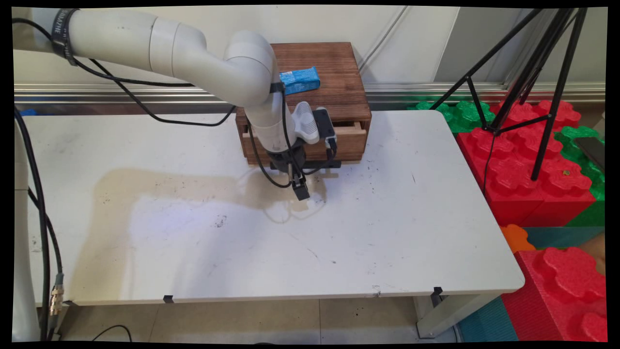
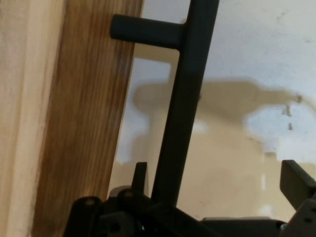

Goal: Open the drawer

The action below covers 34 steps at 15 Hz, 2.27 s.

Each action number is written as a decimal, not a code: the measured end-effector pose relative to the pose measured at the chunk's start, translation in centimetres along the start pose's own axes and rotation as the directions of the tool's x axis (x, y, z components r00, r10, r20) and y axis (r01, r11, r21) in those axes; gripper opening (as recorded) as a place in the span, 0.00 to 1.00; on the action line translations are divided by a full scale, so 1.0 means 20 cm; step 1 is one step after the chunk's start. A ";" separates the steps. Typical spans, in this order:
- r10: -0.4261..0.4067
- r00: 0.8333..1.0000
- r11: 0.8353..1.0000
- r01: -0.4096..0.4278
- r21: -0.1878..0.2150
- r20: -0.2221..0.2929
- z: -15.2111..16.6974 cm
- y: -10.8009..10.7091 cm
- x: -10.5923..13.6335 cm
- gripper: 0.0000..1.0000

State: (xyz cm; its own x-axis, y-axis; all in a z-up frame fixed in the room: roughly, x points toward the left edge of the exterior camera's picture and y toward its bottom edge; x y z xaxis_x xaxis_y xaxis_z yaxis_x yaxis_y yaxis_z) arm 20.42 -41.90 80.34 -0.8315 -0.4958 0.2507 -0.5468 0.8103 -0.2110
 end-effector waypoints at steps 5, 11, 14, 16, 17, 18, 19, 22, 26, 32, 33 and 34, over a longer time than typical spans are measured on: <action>-0.001 1.000 1.000 0.001 -0.012 0.008 -0.02 0.06 -0.02 1.00; 0.008 1.000 1.000 -0.007 -0.030 0.016 -0.06 0.17 -0.05 1.00; 0.013 1.000 0.999 -0.013 -0.038 0.019 -0.07 0.22 -0.07 1.00; 0.018 1.000 0.999 -0.017 -0.042 0.020 -0.08 0.25 -0.08 1.00; 0.021 1.000 0.999 -0.020 -0.043 0.021 -0.09 0.26 -0.08 1.00; 0.024 0.999 0.999 -0.023 -0.045 0.021 -0.10 0.28 -0.09 1.00; 0.026 0.999 0.999 -0.025 -0.046 0.021 -0.10 0.29 -0.09 1.00; 0.036 0.999 0.998 -0.035 -0.053 0.021 -0.12 0.34 -0.10 1.00; 0.053 0.998 0.997 -0.052 -0.058 0.017 -0.14 0.41 -0.12 1.00; 0.072 0.997 0.995 -0.071 -0.066 0.011 -0.17 0.50 -0.14 1.00; 0.076 0.997 0.995 -0.075 -0.069 0.011 -0.18 0.52 -0.14 1.00; 0.078 0.997 0.995 -0.077 -0.071 0.011 -0.18 0.53 -0.14 1.00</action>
State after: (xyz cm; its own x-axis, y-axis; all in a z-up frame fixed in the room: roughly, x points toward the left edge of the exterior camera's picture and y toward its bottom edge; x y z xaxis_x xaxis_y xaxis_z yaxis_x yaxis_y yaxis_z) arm 17.33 -30.77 80.83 -0.8725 -0.4345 0.2235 -0.4729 0.8661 -0.1622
